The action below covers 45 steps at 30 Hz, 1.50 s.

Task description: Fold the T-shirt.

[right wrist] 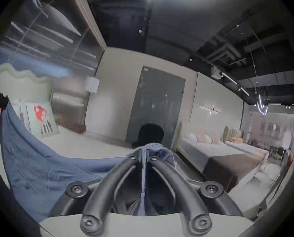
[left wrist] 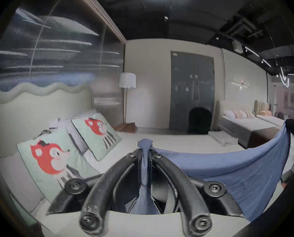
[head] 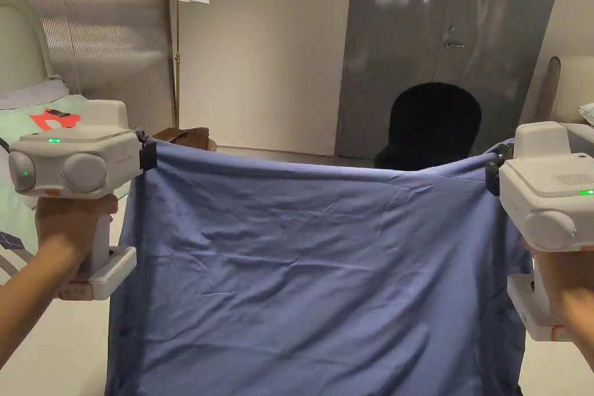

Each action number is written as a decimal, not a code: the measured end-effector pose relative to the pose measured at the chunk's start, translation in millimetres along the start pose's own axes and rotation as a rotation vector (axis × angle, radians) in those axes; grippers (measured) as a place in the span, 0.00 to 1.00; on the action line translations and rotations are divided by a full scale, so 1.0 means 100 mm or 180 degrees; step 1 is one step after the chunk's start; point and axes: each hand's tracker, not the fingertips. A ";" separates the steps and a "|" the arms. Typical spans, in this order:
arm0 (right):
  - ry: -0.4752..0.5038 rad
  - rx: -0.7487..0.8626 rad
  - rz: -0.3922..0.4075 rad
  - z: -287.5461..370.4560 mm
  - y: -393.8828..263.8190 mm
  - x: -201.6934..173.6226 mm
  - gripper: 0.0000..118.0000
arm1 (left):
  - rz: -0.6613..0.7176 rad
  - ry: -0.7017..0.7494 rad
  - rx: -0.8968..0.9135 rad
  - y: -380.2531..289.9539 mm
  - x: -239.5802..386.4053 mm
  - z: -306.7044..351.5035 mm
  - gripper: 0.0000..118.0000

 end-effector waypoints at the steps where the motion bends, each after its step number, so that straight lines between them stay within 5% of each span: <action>1: 0.0024 0.0048 -0.0073 -0.07 0.14 0.02 0.03 | 0.0037 0.0019 0.0051 0.14 -0.01 -0.04 0.02; 9: -0.0080 0.0529 0.0023 -0.44 0.89 -0.03 0.03 | -0.0074 0.0356 0.0535 0.93 0.09 -0.42 0.02; 17: -0.0139 0.0705 -0.0308 -0.75 1.08 -0.02 0.03 | -0.0121 0.0393 0.0740 1.10 0.19 -0.74 0.02; 22: -0.0062 0.0515 -0.0467 -0.96 0.61 -0.05 0.03 | -0.0188 0.0397 0.0553 0.73 0.26 -1.06 0.02; 32: 0.0177 -0.0248 -0.0349 -1.11 -0.70 -0.22 0.03 | -0.0072 0.0349 -0.0187 -0.62 0.23 -1.49 0.02; 45: 0.0515 -0.1009 -0.0679 -0.21 -1.87 -0.19 0.03 | 0.0159 0.0220 -0.0856 -1.92 -0.11 -0.64 0.02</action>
